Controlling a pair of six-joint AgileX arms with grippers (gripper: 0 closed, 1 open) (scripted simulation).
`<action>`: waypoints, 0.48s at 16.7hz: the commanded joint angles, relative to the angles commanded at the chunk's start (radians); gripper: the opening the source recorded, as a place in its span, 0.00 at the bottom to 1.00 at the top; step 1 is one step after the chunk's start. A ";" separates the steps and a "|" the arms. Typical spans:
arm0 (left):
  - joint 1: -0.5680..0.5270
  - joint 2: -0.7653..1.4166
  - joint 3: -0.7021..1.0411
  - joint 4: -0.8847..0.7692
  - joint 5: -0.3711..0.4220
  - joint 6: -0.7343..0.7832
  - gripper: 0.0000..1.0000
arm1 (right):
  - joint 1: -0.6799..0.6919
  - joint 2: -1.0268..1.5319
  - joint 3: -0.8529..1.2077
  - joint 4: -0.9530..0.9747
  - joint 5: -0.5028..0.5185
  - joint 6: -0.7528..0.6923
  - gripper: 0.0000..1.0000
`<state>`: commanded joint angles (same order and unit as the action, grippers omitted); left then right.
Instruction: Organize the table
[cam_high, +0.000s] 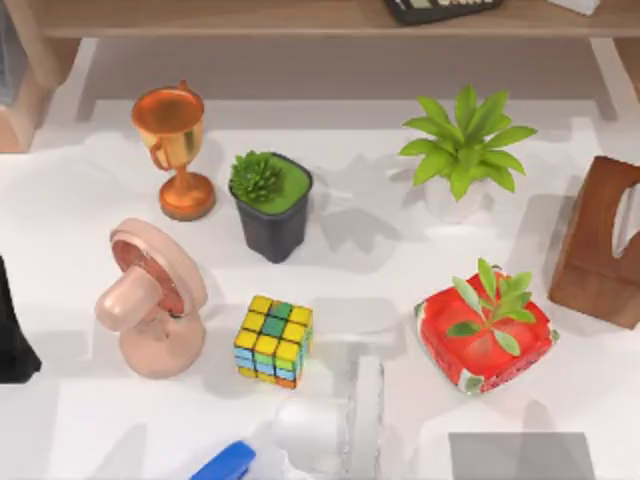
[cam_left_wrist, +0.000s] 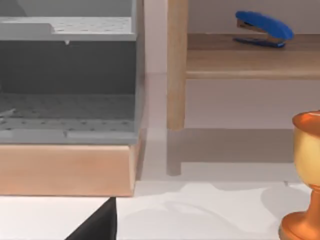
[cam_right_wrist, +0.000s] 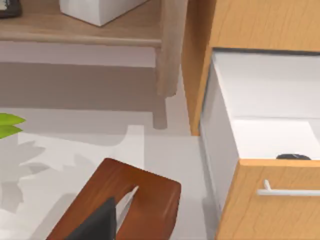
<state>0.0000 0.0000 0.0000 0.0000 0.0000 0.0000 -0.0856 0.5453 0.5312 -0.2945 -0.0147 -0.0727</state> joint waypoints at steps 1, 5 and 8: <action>0.000 0.000 0.000 0.000 0.000 0.000 1.00 | -0.017 0.100 0.096 -0.056 0.002 -0.017 1.00; 0.000 0.000 0.000 0.000 0.000 0.000 1.00 | -0.096 0.545 0.514 -0.304 0.016 -0.098 1.00; 0.000 0.000 0.000 0.000 0.000 0.000 1.00 | -0.157 0.897 0.839 -0.497 0.030 -0.166 1.00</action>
<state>0.0000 0.0000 0.0000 0.0000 0.0000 0.0000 -0.2431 1.4423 1.3700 -0.7919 0.0157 -0.2386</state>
